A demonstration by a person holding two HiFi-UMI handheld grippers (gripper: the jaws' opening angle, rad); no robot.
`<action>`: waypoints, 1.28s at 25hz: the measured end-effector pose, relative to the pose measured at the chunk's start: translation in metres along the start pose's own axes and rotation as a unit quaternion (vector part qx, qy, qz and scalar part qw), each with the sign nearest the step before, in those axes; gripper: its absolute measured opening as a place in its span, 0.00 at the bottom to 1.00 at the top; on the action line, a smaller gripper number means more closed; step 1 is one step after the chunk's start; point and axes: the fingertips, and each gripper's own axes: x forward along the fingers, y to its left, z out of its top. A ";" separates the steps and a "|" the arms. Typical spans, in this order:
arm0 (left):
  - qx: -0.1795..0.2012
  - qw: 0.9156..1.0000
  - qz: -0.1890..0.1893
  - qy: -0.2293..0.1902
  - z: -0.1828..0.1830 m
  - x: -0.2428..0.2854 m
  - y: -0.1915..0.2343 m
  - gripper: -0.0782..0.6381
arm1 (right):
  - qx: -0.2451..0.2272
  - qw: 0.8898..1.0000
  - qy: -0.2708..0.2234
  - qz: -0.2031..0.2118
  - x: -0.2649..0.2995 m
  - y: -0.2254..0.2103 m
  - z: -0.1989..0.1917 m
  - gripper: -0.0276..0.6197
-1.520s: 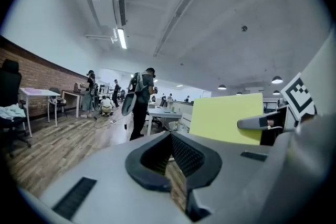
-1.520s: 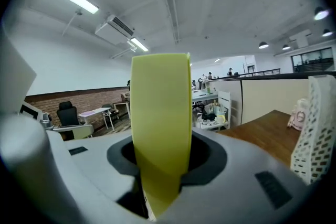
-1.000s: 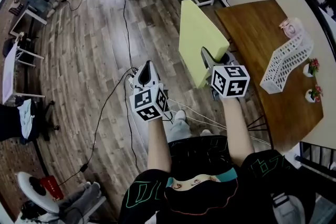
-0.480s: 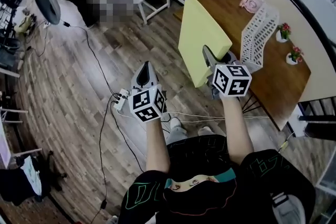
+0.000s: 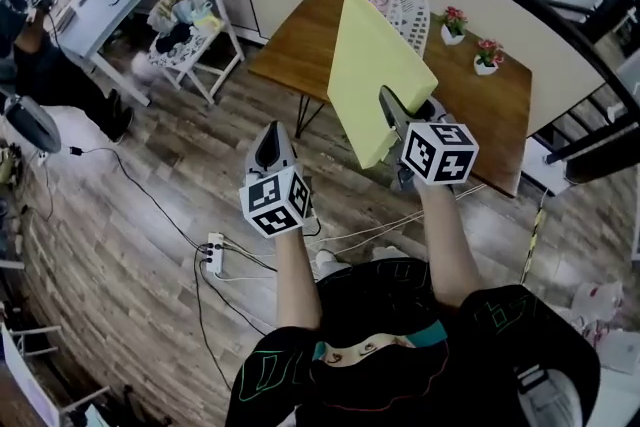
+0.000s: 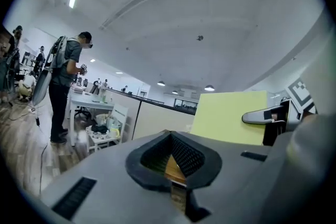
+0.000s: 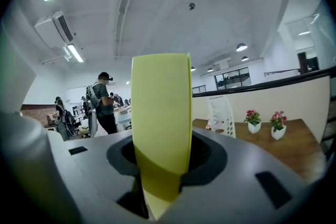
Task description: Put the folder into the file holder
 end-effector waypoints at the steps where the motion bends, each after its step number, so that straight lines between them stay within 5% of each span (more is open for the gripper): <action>1: -0.001 1.000 -0.013 -0.002 0.002 0.003 -0.009 0.10 | 0.001 1.000 -0.007 -0.011 -0.010 -0.007 0.005 0.29; 12: 0.025 0.992 -0.122 0.000 0.004 0.038 -0.102 0.10 | 0.016 0.991 -0.068 -0.113 -0.083 -0.078 0.043 0.29; 19: 0.028 0.991 -0.131 -0.003 0.010 0.045 -0.103 0.10 | 0.015 0.985 -0.084 -0.148 -0.099 -0.096 0.061 0.29; 32: 0.019 0.990 -0.138 0.000 0.004 0.081 -0.118 0.10 | 0.001 0.985 -0.081 -0.154 -0.075 -0.124 0.073 0.29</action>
